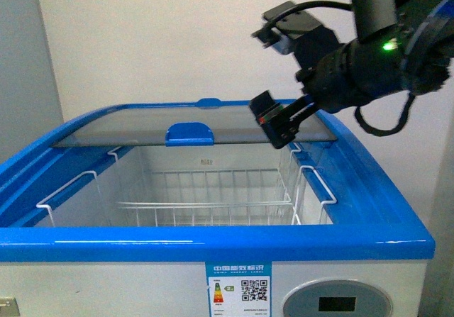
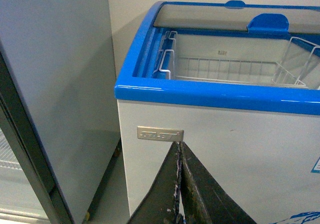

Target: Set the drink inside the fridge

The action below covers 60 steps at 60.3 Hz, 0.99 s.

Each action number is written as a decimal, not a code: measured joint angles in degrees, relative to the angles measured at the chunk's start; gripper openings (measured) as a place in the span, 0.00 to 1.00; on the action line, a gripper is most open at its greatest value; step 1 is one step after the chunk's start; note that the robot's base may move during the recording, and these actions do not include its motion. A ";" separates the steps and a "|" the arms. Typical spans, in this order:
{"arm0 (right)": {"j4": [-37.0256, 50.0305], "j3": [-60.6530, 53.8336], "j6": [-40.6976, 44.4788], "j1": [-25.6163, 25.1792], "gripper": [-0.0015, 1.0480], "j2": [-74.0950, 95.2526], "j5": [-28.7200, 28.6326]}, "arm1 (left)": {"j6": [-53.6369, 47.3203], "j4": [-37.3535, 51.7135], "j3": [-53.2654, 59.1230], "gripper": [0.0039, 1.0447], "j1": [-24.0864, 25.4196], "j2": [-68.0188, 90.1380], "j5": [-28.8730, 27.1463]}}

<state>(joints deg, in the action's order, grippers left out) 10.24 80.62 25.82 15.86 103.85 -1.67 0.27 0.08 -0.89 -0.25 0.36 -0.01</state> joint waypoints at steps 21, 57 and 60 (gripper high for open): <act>2.60 -25.68 -25.97 -12.52 0.93 -26.58 14.16 | 0.00 0.00 0.00 0.02 0.00 0.00 0.00; -12.46 -71.14 -26.38 -15.74 0.37 -95.86 1.64 | -0.02 0.00 0.00 0.02 0.00 -0.04 0.00; -12.15 -72.48 -26.25 -15.74 0.26 -96.61 1.66 | -0.02 0.00 0.00 0.02 0.00 -0.04 0.02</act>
<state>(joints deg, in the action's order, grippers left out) -1.91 8.14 -0.43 0.12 7.25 -0.01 0.25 0.08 -0.89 -0.25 0.32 0.01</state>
